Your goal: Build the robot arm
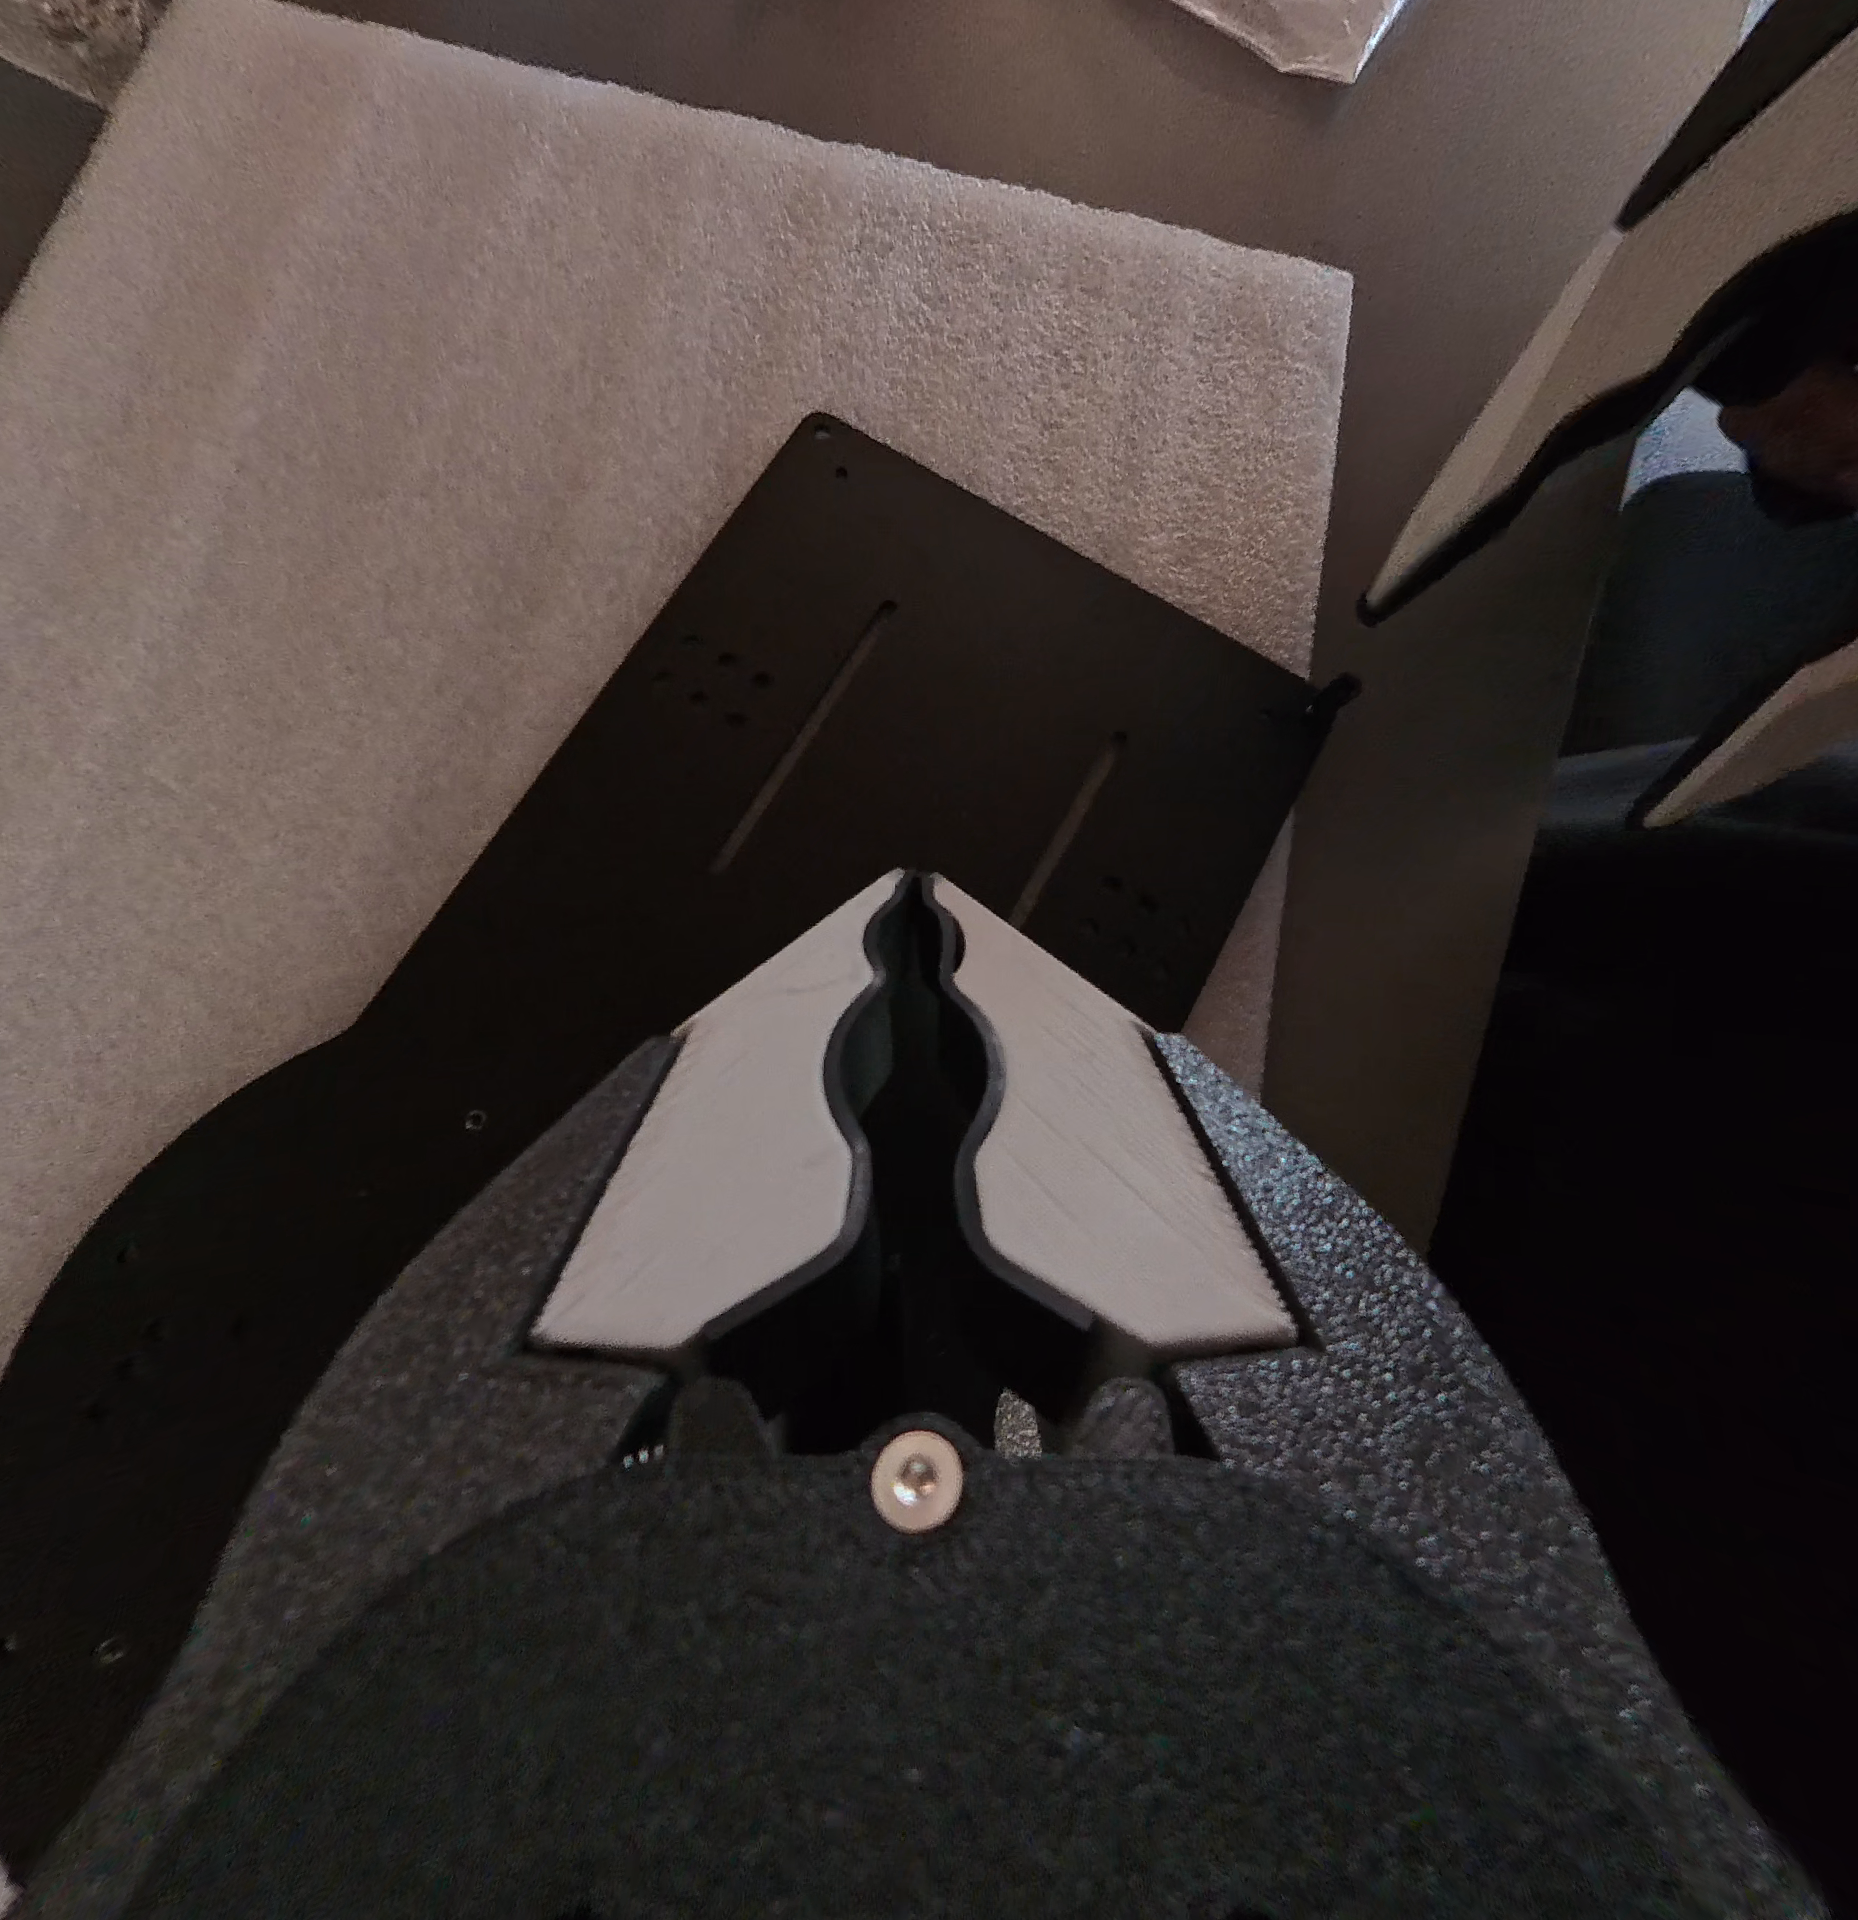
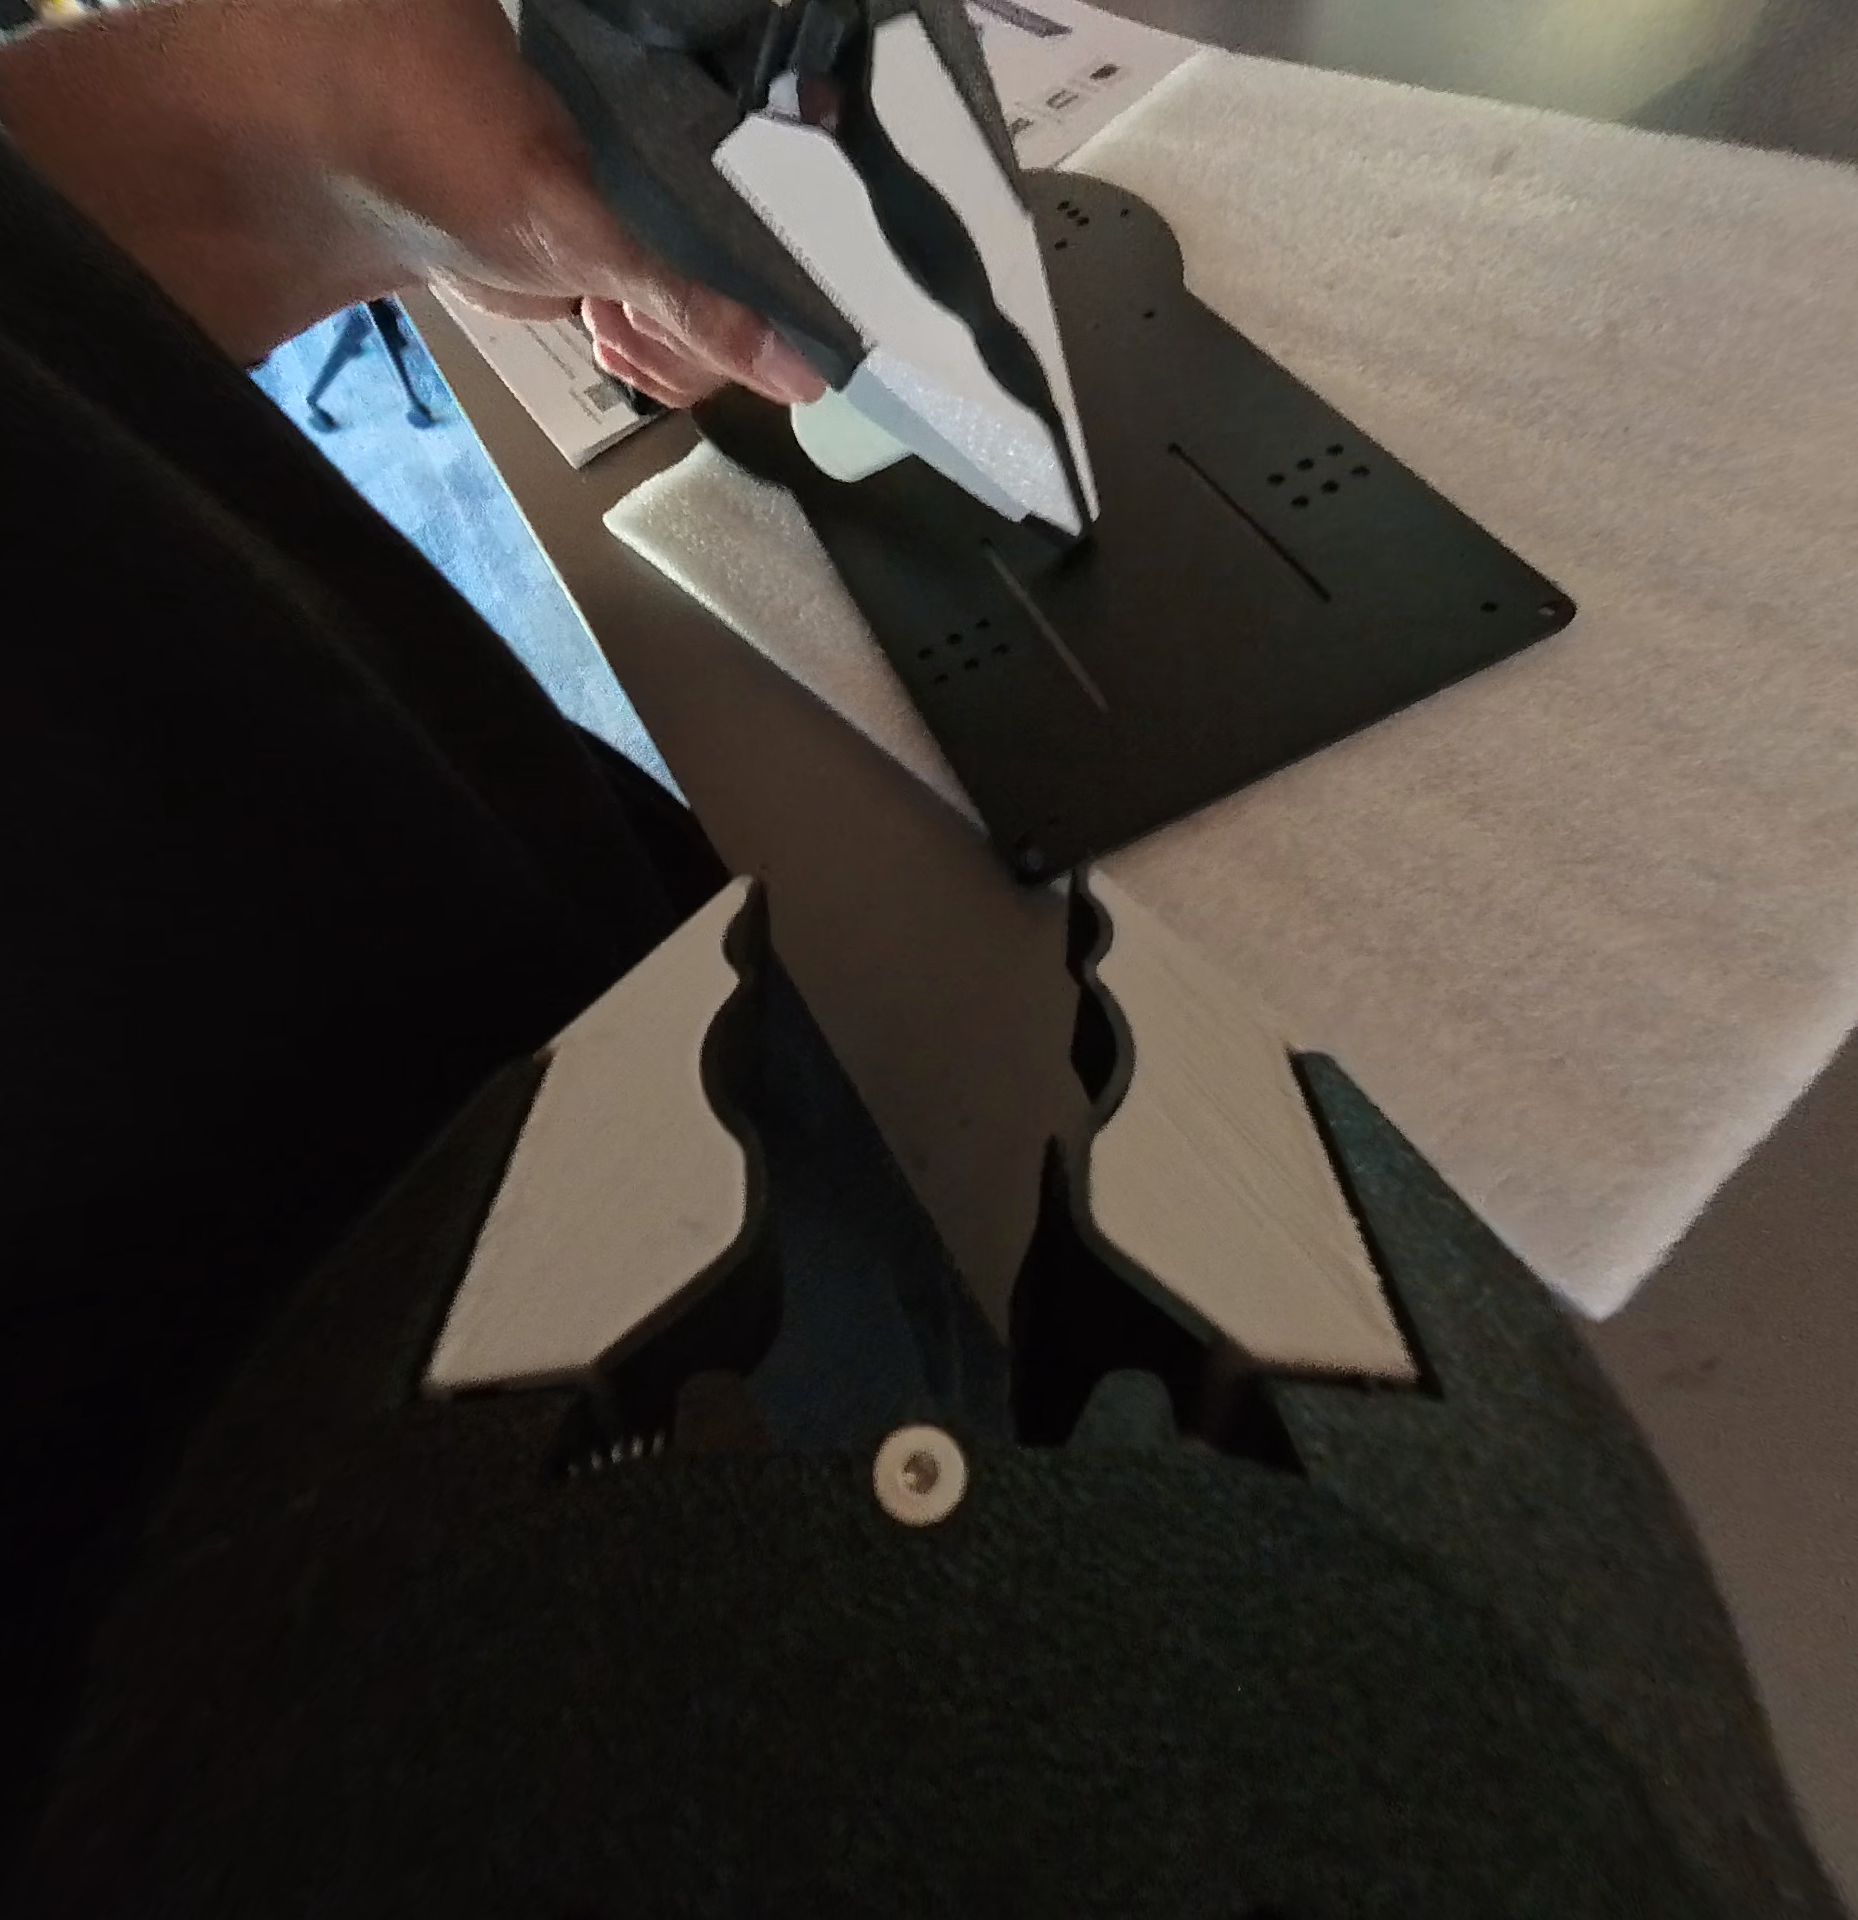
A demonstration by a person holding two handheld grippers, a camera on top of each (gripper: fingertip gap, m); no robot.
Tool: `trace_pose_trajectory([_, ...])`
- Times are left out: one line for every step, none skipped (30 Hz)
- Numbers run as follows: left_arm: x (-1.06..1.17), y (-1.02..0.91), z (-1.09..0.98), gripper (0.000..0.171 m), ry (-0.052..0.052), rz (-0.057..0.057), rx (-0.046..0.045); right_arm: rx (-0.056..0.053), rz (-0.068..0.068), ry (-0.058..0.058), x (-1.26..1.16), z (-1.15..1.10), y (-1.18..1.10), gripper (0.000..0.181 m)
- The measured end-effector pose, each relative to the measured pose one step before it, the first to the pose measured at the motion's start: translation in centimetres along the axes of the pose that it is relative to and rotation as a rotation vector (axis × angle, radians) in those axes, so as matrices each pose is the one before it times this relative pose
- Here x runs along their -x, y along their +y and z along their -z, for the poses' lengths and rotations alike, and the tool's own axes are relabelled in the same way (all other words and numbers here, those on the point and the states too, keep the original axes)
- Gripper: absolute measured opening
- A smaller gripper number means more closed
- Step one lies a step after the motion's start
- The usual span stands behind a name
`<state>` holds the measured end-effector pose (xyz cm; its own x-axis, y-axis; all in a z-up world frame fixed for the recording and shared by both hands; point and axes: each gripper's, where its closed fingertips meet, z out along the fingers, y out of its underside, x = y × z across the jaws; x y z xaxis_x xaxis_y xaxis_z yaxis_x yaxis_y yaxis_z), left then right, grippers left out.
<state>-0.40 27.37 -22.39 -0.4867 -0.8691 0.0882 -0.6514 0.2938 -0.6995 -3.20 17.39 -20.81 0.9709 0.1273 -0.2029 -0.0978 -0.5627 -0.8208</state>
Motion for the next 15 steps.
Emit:
trace_pose_trajectory([0.002,0.01,0.001,0.0,-0.0109,-0.003,-0.00378,0.0116,0.0004,-0.0045,0.237,-0.062,0.331,0.056])
trace_pose_trajectory([0.002,0.011,0.002,0.0,-0.0075,0.0031,-0.004,0.0014,0.0074,0.0063,0.106,-0.061,0.169,0.056])
trace_pose_trajectory([-0.001,0.004,-0.003,0.0,-0.0051,0.0045,-0.00379,-0.0048,0.0108,0.0058,0.091,-0.068,0.066,0.055])
trace_pose_trajectory([0.008,-0.002,0.002,0.001,-0.0031,0.0037,-0.00267,-0.0047,0.0076,0.0012,0.115,-0.122,-0.035,0.054])
trace_pose_trajectory([0.002,0.008,-0.001,0.001,-0.001,0.0025,-0.00058,0.0008,-0.0002,-0.0092,0.211,-0.212,-0.065,0.053])
trace_pose_trajectory([-0.003,-0.002,-0.001,0.001,-0.0004,0.0,0.00166,0.0027,-0.002,-0.0066,0.146,-0.223,-0.136,0.054])
trace_pose_trajectory([0.003,0.005,-0.004,0.001,-0.0013,-0.0028,0.00279,-0.0075,0.0066,0.0104,-0.09,-0.165,-0.303,0.054])
trace_pose_trajectory([0.003,0.008,0.001,0.0,-0.0018,-0.0025,0.00259,-0.0107,0.0107,0.017,-0.234,-0.137,-0.31,0.054])
trace_pose_trajectory([-0.002,-0.002,-0.003,0.001,-0.0011,0.0,0.00192,0.0011,0.0054,0.0197,-0.36,-0.153,-0.11,0.053])
trace_pose_trajectory([-0.003,0.002,-0.004,0.0,-0.0001,0.002,0.00109,0.0028,0.0012,0.0045,-0.194,-0.167,-0.017,0.054])
trace_pose_trajectory([-0.01,0.003,0.004,0.0,0.0002,0.0023,-0.00002,0.0024,-0.005,-0.0079,-0.03,-0.174,0.014,0.054])
trace_pose_trajectory([0.004,0.0,-0.003,0.0,-0.0003,0.002,-0.00136,0.0103,-0.0076,-0.002,-0.111,-0.145,0.149,0.054])
trace_pose_trajectory([0.01,0.001,0.004,0.0,-0.0001,0.0026,-0.0022,0.0119,-0.0022,0.003,-0.147,-0.099,0.228,0.055])
trace_pose_trajectory([-0.003,-0.005,0.001,0.0,0.001,0.0042,-0.00233,0.0107,-0.0017,-0.0045,0.033,-0.008,0.243,0.054])
trace_pose_trajectory([0.005,0.011,0.004,0.0,0.0017,0.0044,-0.00204,0.002,-0.0059,-0.0072,0.112,0.094,0.113,0.053])
